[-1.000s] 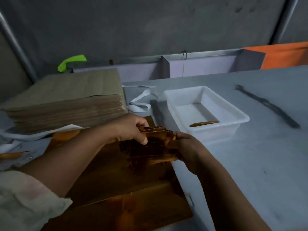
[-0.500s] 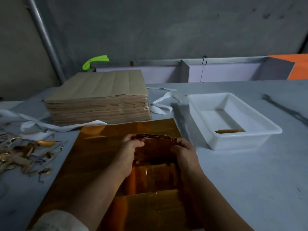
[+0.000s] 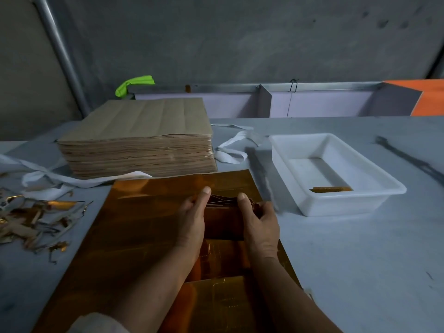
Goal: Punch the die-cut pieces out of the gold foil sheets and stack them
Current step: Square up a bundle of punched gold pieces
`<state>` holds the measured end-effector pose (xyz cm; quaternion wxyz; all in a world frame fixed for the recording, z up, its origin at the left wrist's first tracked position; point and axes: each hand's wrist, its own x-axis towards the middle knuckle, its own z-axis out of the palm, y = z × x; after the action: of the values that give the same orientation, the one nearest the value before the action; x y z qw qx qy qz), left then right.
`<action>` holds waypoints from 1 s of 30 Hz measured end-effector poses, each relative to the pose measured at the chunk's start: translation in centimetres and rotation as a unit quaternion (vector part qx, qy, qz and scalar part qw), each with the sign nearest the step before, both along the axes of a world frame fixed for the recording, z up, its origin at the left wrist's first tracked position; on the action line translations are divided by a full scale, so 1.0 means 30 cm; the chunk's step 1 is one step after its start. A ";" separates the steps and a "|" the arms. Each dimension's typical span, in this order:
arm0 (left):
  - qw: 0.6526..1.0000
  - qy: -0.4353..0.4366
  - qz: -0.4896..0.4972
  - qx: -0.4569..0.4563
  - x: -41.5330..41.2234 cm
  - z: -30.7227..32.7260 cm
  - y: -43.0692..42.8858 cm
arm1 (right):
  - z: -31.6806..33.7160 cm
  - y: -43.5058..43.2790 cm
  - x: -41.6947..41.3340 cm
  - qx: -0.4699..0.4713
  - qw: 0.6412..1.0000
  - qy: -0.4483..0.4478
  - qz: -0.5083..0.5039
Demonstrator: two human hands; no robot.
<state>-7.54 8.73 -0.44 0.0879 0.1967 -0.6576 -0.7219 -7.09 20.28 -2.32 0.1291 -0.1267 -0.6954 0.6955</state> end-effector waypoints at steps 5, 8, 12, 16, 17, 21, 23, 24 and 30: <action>0.999 -0.011 0.019 0.030 -0.008 -0.003 0.003 | -0.017 0.008 -0.013 -0.009 1.000 0.008 -0.019; 0.996 -0.013 0.003 0.089 -0.006 0.026 0.032 | -0.008 -0.004 -0.031 -0.038 0.999 0.024 -0.018; 0.997 0.009 0.023 0.066 -0.040 0.056 0.040 | 0.013 -0.015 -0.073 -0.039 0.999 0.021 -0.021; 0.999 0.013 0.033 0.019 -0.074 0.012 0.007 | 0.001 -0.004 -0.091 0.009 0.999 0.026 -0.024; 0.999 0.018 0.038 -0.003 -0.078 -0.001 -0.001 | -0.006 -0.002 -0.087 0.018 0.999 0.025 -0.025; 0.997 0.035 0.046 -0.043 -0.090 -0.027 -0.011 | -0.023 -0.001 -0.073 0.035 0.999 0.030 -0.013; 0.998 0.036 0.040 -0.034 -0.092 -0.027 -0.003 | -0.021 -0.003 -0.072 0.034 0.999 0.035 -0.007; 0.998 0.037 0.033 -0.026 -0.089 -0.028 0.004 | -0.020 -0.004 -0.073 0.033 0.999 0.037 -0.006; 0.999 0.015 0.022 -0.048 -0.089 -0.028 0.016 | -0.039 -0.006 -0.074 0.039 0.998 0.053 -0.012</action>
<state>-10.20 9.20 -1.27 0.1225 0.1956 -0.6857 -0.6903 -9.31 20.09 -3.48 0.1791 -0.0923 -0.7126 0.6720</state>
